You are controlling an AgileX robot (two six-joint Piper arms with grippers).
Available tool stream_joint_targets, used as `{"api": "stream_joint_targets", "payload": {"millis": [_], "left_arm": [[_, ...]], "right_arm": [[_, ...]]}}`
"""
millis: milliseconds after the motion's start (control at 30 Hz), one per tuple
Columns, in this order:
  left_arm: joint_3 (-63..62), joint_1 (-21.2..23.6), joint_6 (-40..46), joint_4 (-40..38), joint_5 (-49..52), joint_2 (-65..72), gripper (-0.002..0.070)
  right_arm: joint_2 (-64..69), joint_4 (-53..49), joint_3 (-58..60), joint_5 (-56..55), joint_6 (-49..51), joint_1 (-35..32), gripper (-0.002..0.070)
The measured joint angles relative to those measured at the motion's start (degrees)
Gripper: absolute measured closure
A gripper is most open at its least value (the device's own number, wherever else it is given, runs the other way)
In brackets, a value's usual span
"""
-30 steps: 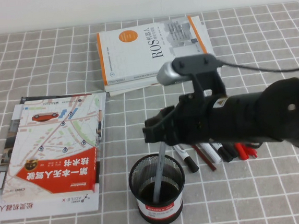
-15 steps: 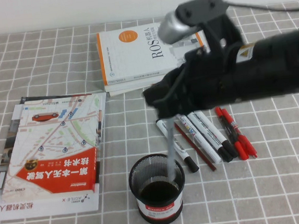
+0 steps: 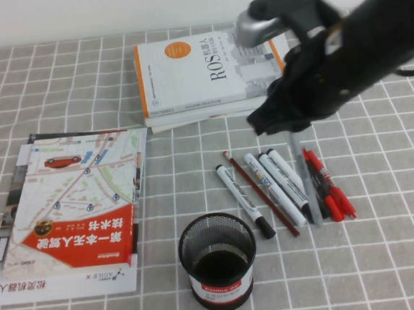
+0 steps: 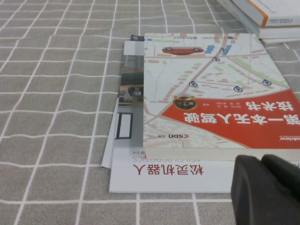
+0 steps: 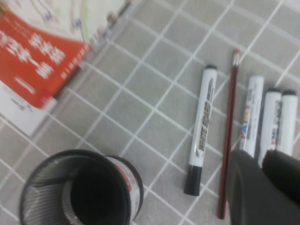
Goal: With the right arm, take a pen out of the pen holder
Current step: 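Take a marker out of the pen holder and lay it on the table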
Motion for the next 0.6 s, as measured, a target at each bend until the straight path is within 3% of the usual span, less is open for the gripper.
{"api": "stream_joint_targets", "payload": {"millis": [600], "left_arm": [[0.00, 0.00, 0.00, 0.00, 0.00, 0.00, 0.0678]], "right_arm": [[27.53, 2.01, -20.62, 4.97, -5.15, -0.44, 0.0661]]}}
